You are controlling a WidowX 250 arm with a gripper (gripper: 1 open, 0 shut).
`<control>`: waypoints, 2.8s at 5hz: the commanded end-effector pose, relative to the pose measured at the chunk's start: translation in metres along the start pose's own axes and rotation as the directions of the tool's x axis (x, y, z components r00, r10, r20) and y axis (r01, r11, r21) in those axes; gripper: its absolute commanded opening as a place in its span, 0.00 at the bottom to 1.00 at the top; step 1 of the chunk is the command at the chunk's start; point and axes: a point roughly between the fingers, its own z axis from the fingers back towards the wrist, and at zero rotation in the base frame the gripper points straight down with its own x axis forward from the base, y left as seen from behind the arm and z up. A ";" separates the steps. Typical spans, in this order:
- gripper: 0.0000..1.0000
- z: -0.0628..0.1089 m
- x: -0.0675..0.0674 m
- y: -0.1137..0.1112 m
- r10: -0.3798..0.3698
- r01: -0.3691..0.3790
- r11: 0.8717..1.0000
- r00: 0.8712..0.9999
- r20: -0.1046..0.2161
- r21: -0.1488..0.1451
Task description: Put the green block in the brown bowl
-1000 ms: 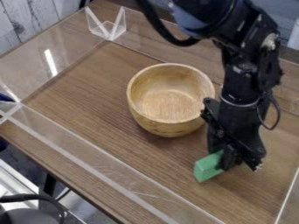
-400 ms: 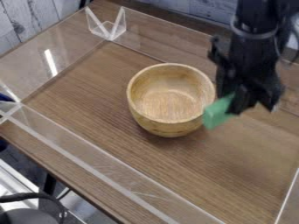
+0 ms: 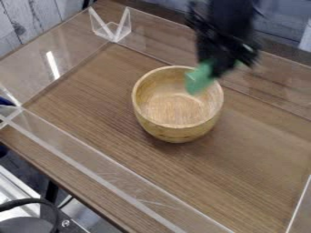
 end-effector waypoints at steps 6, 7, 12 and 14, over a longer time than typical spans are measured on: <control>0.00 -0.009 0.015 0.013 0.072 -0.072 0.997 0.996 0.045 0.007; 0.00 -0.015 0.027 -0.020 0.034 -0.034 0.999 0.998 0.050 -0.012; 0.00 -0.038 0.053 -0.035 0.010 -0.008 0.999 0.999 0.050 -0.041; 0.00 -0.038 0.027 -0.008 0.084 -0.083 0.996 0.996 0.014 -0.021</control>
